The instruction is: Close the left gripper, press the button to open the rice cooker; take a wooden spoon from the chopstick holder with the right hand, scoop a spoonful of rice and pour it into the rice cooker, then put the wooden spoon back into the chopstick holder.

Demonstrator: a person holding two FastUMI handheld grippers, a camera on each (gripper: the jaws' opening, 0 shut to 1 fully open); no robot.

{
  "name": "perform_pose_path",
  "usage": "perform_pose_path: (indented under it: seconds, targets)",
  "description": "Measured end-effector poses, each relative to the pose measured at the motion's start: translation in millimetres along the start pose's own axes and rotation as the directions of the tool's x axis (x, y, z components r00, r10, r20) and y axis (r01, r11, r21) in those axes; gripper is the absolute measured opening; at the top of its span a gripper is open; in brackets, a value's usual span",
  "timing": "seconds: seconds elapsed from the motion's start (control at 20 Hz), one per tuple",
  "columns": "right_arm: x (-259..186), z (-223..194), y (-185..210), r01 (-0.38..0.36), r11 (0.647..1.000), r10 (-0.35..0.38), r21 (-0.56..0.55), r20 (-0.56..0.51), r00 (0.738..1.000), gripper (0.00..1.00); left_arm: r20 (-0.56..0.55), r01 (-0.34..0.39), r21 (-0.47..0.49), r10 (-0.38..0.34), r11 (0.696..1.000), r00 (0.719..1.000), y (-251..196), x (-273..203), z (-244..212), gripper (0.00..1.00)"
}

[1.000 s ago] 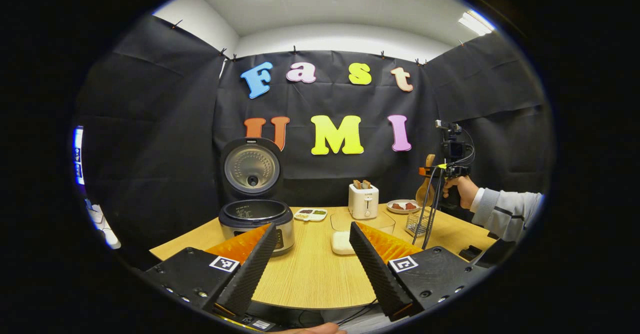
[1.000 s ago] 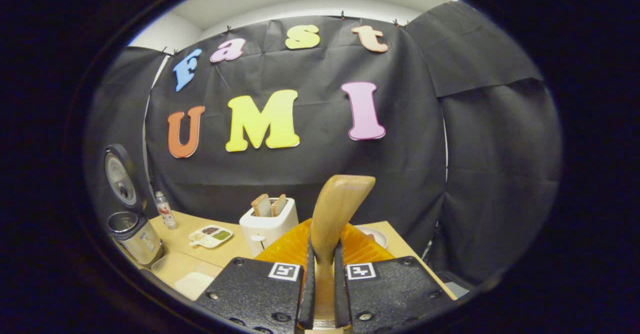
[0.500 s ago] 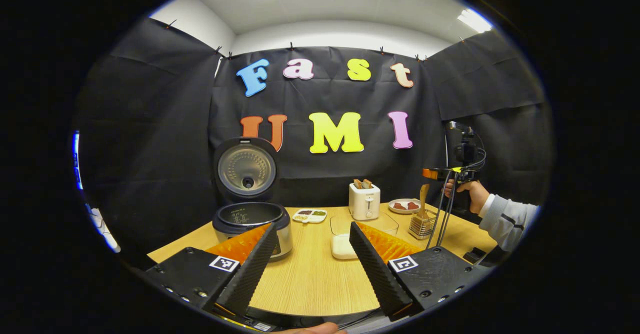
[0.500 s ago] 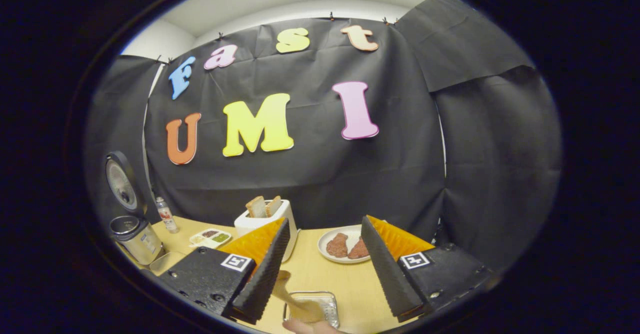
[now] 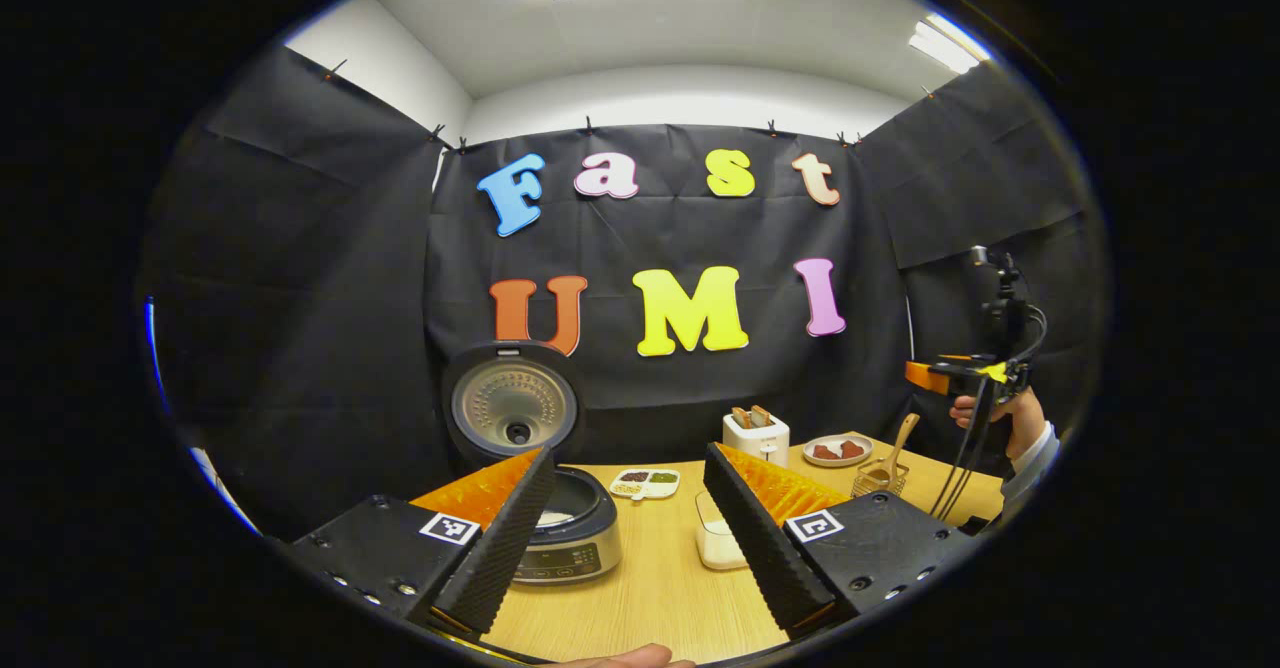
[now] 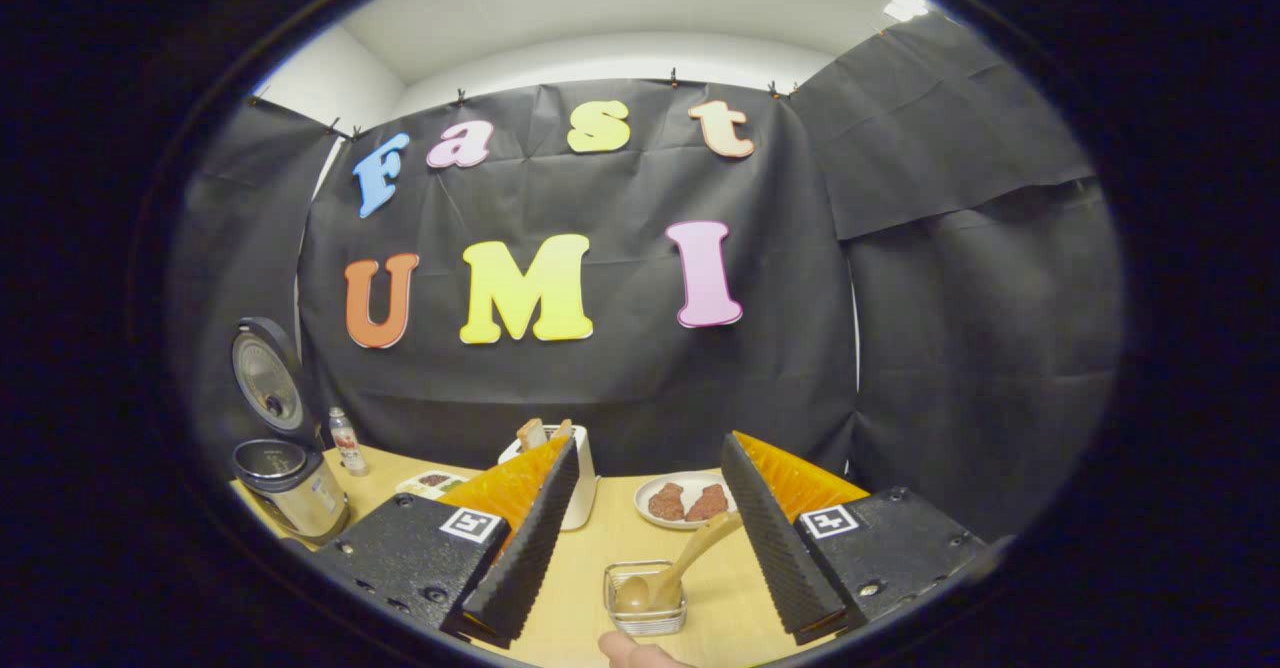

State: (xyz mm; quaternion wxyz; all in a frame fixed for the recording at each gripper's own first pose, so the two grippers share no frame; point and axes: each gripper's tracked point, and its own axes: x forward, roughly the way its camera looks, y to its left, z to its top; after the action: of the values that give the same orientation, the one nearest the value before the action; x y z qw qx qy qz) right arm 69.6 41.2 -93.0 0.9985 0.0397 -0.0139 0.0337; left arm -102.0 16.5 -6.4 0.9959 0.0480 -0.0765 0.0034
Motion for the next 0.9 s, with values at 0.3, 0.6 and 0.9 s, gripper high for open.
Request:
perform_pose_path:
  seconds: [0.3,0.6,0.9]
  targets:
    - [-47,-7,20,-0.032,0.999,0.033,0.035,-0.021,0.999,0.93,-0.001,0.009,0.011,-0.009,1.000,1.000,33,40,33,0.96]
    - [-60,-49,32,-0.078,0.996,0.082,0.043,-0.094,0.992,0.93,0.138,-0.030,0.114,0.014,0.993,0.990,50,97,73,0.95]
    - [-52,-94,40,-0.124,0.992,0.122,0.005,-0.198,0.973,0.94,0.141,-0.056,0.107,0.041,0.993,0.989,57,170,77,0.95]
